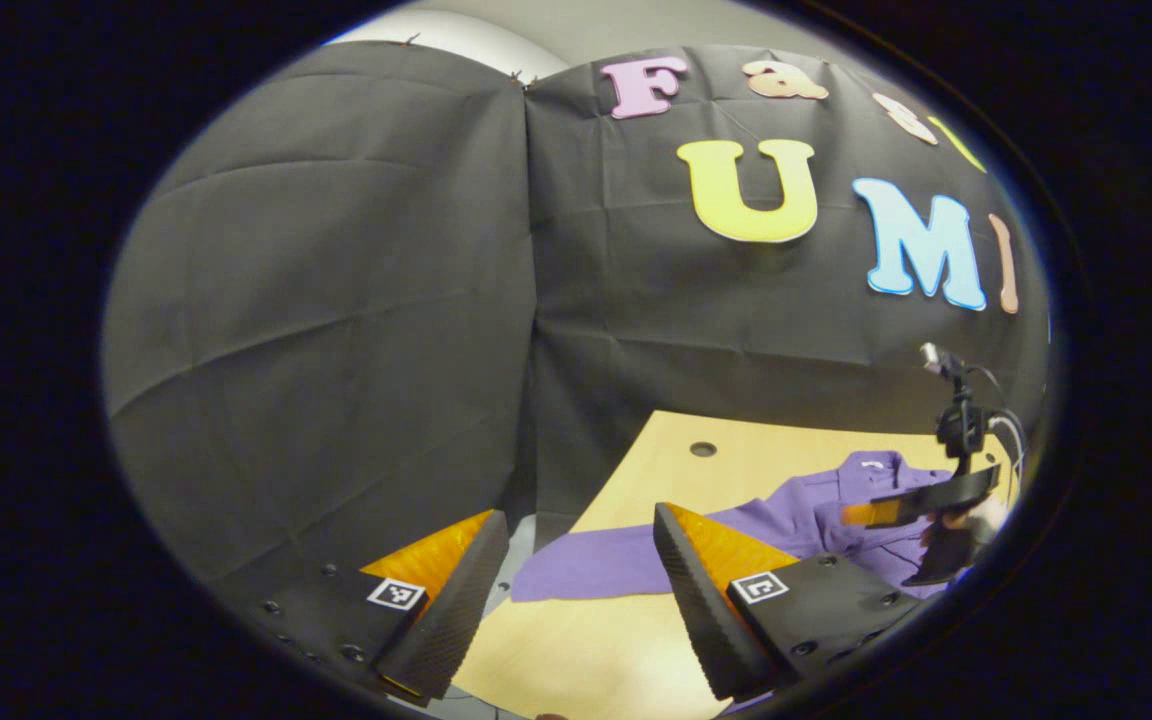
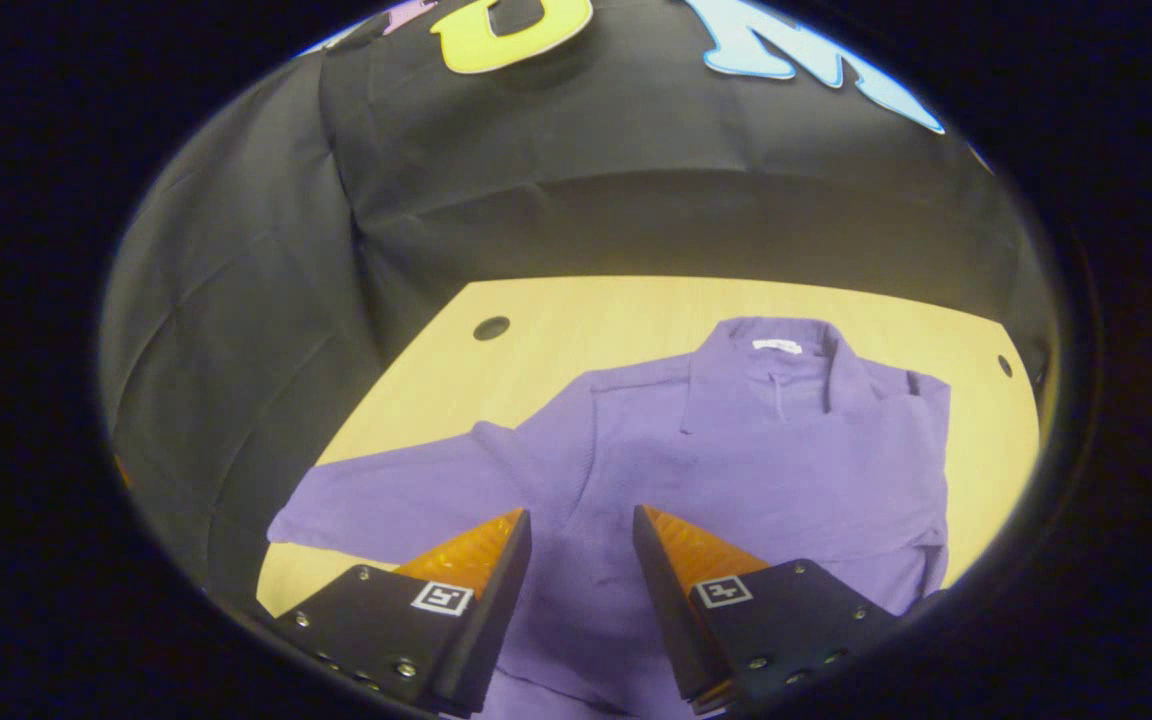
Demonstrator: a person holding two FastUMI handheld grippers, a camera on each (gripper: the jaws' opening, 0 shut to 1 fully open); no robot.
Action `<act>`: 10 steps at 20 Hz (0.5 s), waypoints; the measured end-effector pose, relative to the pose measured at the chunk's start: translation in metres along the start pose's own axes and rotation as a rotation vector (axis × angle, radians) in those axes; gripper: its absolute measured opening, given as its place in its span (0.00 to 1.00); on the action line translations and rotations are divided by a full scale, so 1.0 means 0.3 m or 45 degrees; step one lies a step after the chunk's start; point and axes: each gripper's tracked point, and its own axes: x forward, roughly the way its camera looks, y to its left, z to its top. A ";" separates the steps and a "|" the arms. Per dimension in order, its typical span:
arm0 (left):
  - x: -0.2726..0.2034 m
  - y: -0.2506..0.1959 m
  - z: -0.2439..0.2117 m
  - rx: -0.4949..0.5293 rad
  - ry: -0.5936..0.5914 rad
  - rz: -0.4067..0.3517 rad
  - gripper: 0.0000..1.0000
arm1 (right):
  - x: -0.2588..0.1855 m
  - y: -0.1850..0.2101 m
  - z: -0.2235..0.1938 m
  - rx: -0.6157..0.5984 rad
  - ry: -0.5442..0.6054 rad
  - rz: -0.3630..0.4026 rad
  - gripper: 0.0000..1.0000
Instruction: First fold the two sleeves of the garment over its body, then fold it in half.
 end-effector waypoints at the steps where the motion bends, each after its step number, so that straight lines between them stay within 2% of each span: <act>1: 0.037 0.001 -0.036 -0.003 0.019 -0.007 0.96 | -0.030 -0.010 0.011 0.002 -0.018 0.001 0.66; 5: 0.190 0.000 -0.175 -0.003 0.114 -0.007 0.96 | -0.155 -0.071 0.038 0.016 -0.070 -0.018 0.66; 6: 0.225 -0.001 -0.208 -0.002 0.135 -0.014 0.96 | -0.188 -0.087 0.042 0.021 -0.081 -0.027 0.61; 7: 0.260 0.002 -0.246 0.001 0.158 -0.017 0.97 | -0.221 -0.107 0.042 0.025 -0.090 -0.034 0.61; 8: 0.290 0.002 -0.282 0.009 0.182 -0.021 0.96 | -0.252 -0.123 0.042 0.029 -0.094 -0.040 0.66; 9: 0.332 0.004 -0.324 0.023 0.212 -0.019 0.96 | -0.279 -0.138 0.035 0.030 -0.095 -0.046 0.66; 10: 0.372 0.014 -0.373 0.040 0.255 -0.015 0.97 | -0.304 -0.158 0.030 0.030 -0.094 -0.056 0.61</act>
